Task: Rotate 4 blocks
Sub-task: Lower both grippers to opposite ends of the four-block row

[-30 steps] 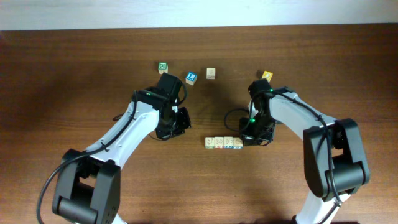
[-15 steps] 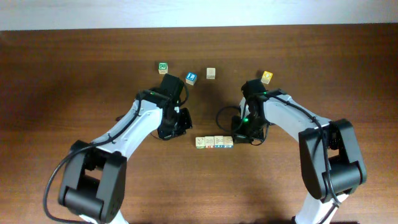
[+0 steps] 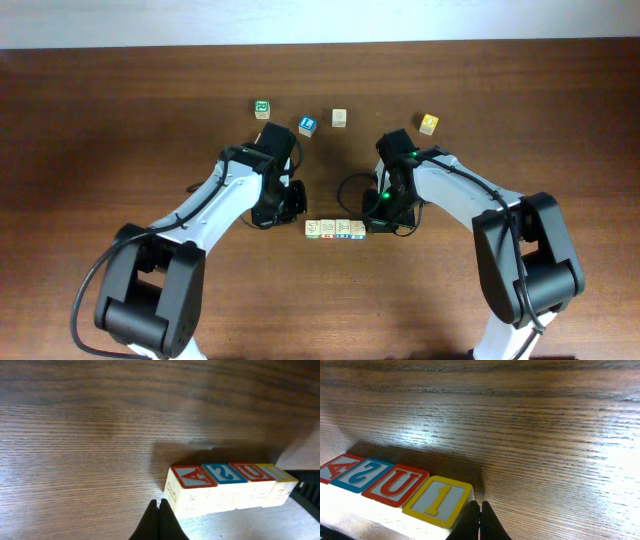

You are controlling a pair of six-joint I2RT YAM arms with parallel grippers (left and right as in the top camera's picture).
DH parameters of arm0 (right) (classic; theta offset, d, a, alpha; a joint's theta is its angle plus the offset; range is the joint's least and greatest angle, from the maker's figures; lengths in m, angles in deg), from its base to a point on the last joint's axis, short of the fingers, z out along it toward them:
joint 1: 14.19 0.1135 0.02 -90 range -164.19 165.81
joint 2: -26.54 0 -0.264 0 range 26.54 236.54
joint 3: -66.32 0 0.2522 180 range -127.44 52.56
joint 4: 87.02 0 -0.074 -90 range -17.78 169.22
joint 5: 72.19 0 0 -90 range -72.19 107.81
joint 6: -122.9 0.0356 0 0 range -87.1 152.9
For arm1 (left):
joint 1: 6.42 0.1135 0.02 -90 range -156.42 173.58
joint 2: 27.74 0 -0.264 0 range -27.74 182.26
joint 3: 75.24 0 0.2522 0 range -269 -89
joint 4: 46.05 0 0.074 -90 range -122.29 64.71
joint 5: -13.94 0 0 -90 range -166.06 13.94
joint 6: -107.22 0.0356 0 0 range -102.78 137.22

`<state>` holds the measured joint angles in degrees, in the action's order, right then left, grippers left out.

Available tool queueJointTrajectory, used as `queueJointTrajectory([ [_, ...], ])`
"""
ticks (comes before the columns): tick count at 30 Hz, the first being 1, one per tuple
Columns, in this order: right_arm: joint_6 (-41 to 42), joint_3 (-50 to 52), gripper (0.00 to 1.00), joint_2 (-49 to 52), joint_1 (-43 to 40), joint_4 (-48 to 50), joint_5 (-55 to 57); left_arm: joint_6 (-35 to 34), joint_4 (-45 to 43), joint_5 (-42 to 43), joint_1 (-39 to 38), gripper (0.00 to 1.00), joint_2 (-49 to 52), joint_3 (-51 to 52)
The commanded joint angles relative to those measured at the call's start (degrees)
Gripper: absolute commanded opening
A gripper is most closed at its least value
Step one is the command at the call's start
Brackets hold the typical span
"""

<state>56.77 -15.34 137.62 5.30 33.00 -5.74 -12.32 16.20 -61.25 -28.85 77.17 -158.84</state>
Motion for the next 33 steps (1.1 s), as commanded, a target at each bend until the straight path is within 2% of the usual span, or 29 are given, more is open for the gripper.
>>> queueJointTrajectory([
  [1, 0.13, 0.28, 0.05, 0.31, -0.04, 0.0, -0.68, 5.05, -0.61, 3.17, -0.2, 0.0, 0.52, 2.05],
  [6, 0.13, 0.28, 0.05, 0.31, -0.04, 0.0, -0.68, 8.68, -1.6, 4.48, -0.17, 0.0, 0.87, 3.3],
  [16, 0.13, 0.28, 0.05, 0.31, -0.04, -0.04, -0.68, 8.61, -3.61, 6.08, -0.17, 0.0, 5.68, 3.3],
  [23, -0.04, 0.28, 0.05, 0.31, -0.04, -0.22, -0.66, 8.72, -4.35, 9.09, 1.49, 0.0, 4.96, 2.23],
  [33, -0.04, 0.28, 0.05, 0.31, -0.04, -0.24, -0.63, 13.27, -4.13, 13.46, 2.95, 0.0, 3.98, 2.14],
])
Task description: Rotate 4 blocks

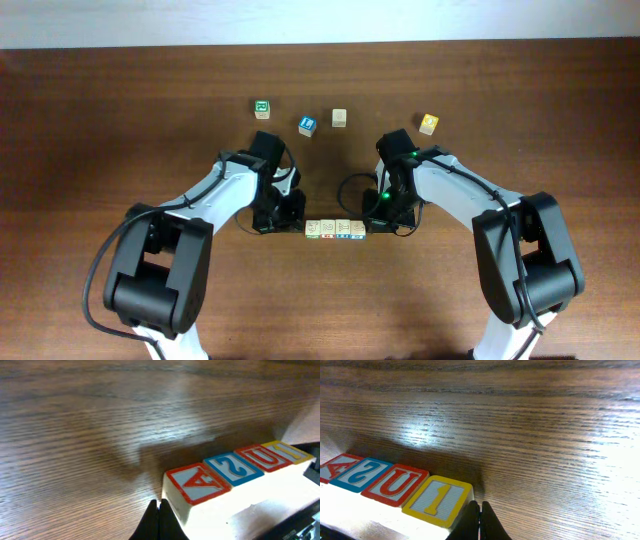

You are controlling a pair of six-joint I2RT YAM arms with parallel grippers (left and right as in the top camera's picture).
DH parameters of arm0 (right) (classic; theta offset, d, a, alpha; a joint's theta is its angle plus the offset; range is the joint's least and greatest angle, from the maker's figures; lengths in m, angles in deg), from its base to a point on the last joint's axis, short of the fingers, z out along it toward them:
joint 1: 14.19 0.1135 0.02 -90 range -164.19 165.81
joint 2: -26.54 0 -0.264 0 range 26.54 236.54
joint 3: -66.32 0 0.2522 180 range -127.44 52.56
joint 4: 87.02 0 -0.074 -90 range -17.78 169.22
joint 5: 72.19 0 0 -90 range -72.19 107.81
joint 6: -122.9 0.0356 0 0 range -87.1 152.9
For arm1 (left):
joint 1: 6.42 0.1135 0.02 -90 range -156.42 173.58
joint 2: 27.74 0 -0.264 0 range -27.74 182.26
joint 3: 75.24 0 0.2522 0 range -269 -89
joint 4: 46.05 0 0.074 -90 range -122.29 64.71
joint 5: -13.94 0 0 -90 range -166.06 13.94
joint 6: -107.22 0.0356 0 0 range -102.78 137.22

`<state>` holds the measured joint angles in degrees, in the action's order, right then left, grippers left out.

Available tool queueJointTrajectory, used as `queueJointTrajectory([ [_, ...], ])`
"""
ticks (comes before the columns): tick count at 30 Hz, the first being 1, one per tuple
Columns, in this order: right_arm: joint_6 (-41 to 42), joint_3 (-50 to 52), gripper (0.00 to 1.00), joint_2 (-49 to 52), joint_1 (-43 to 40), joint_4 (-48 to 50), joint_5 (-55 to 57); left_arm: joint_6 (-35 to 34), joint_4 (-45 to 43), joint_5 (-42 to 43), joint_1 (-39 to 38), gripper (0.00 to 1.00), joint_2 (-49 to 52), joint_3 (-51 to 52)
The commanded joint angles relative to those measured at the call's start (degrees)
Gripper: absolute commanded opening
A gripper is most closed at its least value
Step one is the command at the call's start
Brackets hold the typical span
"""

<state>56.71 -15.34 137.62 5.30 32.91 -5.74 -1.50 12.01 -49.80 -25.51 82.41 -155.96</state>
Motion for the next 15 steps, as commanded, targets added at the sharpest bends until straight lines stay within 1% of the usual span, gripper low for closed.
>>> queueJointTrajectory([
  [1, 0.02, 0.28, 0.05, 0.31, -0.04, -0.15, -0.63, 2.84, 0.07, 1.99, -0.63, 0.0, -1.27, -0.74],
  [8, 0.02, 0.28, 0.05, 0.31, -0.04, -0.22, -0.66, 3.45, -0.11, 1.86, -1.27, 0.0, -1.27, -0.68],
  [15, -2.58, 0.28, 0.04, 0.28, -1.31, -4.37, -2.23, 3.45, -0.17, 1.86, -1.27, 0.0, -1.27, -0.68],
])
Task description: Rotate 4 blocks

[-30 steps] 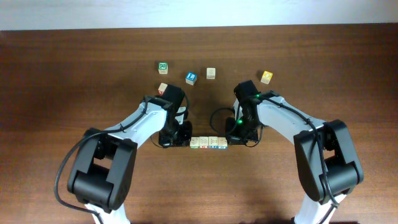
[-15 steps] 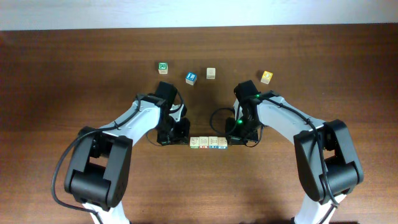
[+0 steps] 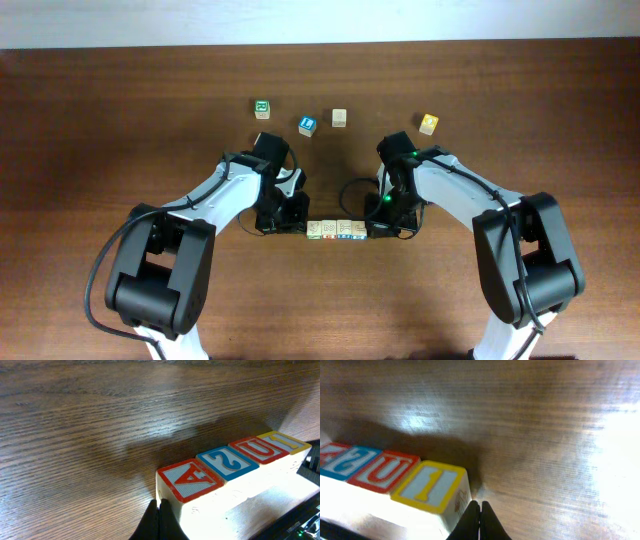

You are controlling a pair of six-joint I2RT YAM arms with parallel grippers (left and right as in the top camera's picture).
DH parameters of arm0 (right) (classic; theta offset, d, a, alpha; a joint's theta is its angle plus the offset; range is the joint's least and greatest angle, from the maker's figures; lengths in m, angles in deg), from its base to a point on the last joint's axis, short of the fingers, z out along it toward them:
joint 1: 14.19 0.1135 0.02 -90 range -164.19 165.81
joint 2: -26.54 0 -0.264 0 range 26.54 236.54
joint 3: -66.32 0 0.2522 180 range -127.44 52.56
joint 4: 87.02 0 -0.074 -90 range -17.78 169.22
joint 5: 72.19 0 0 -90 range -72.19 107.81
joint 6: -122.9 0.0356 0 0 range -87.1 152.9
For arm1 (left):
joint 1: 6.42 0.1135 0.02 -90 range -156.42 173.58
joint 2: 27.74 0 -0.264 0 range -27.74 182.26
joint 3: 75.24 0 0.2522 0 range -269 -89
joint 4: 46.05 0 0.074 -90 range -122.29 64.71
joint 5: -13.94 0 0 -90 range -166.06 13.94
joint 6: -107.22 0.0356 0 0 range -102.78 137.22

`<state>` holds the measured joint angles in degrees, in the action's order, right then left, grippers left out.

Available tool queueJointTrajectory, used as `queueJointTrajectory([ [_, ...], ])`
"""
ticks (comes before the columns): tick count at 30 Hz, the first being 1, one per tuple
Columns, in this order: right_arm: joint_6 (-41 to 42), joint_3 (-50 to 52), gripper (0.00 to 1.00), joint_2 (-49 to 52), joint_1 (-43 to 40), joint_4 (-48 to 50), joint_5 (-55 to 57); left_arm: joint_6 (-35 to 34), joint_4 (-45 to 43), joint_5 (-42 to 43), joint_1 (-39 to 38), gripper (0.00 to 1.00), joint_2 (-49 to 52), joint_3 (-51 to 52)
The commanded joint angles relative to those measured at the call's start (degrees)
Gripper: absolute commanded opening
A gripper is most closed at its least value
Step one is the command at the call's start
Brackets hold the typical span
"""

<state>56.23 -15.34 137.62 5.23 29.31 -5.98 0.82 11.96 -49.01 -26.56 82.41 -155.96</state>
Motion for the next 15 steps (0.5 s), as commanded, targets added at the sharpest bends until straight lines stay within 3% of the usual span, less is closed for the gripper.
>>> queueJointTrajectory([
  [1, -2.62, 0.28, 0.04, 0.28, -2.27, -1.11, -2.56, 1.14, -0.11, 1.07, -0.22, 0.0, -1.27, -0.7],
  [8, -12.63, 0.52, 0.04, -0.13, -11.34, -2.56, -11.23, 1.16, -0.13, 1.07, -0.22, 0.0, -1.27, -0.7],
  [15, -8.22, 6.88, 0.04, -0.13, -10.05, 7.3, -17.59, 1.16, -0.11, 1.07, -0.22, 0.0, -1.27, -0.68],
])
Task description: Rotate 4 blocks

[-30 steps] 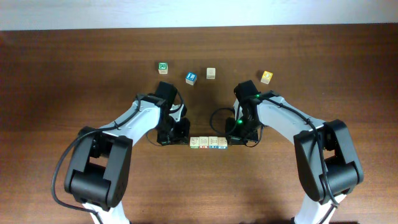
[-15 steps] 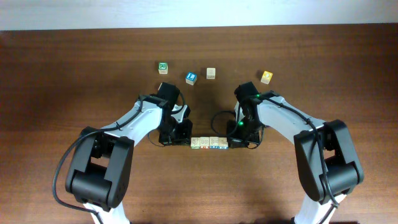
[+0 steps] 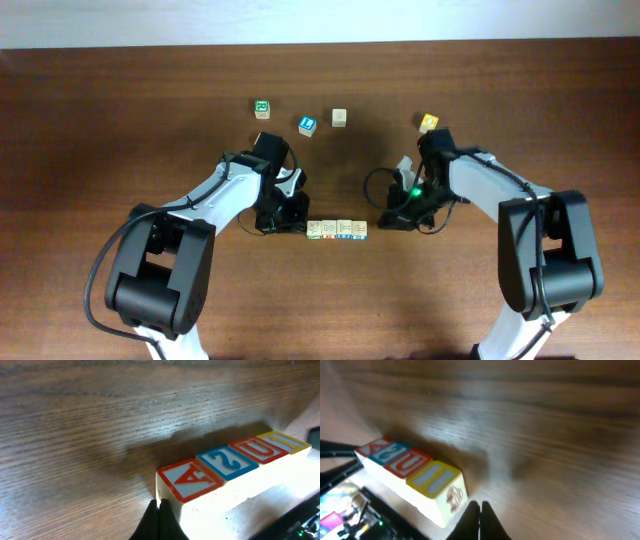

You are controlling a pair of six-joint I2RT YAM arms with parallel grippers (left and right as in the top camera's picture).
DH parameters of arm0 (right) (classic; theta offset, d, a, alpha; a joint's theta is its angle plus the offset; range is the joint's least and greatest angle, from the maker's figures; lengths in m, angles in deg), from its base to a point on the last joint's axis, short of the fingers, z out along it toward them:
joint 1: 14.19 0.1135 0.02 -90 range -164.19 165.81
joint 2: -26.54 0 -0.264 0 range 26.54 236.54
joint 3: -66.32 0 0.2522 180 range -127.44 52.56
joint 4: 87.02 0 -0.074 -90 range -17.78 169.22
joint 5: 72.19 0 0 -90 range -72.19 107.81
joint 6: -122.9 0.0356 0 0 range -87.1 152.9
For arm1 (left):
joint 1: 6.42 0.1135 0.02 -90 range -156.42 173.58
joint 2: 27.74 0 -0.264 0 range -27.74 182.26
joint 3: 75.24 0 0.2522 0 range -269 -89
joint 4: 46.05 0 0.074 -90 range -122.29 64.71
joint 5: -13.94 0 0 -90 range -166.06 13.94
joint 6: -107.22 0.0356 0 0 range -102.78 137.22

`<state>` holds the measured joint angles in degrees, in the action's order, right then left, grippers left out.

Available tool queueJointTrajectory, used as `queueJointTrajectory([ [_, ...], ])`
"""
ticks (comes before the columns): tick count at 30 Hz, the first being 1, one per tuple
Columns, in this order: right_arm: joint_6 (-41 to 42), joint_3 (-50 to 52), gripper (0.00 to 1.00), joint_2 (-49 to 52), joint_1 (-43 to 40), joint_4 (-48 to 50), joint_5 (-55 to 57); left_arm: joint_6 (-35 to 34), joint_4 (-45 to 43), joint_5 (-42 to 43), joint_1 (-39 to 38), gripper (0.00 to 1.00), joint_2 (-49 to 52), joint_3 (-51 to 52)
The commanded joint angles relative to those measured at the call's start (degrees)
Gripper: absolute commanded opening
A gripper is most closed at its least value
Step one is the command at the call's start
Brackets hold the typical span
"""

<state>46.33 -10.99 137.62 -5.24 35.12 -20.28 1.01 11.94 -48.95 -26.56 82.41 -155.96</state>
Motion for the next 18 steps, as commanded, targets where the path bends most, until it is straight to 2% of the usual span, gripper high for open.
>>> queueJointTrajectory([
  [1, 2.08, 3.45, 0.05, -0.13, 0.42, 2.51, -3.32, 0.96, -0.09, 1.01, -0.22, 0.0, -1.27, -0.7],
  [18, 0.28, 4.5, 0.04, -0.13, 0.46, 6.19, -9.14, 0.94, -0.07, 1.03, -0.22, 0.0, -1.27, -0.7],
])
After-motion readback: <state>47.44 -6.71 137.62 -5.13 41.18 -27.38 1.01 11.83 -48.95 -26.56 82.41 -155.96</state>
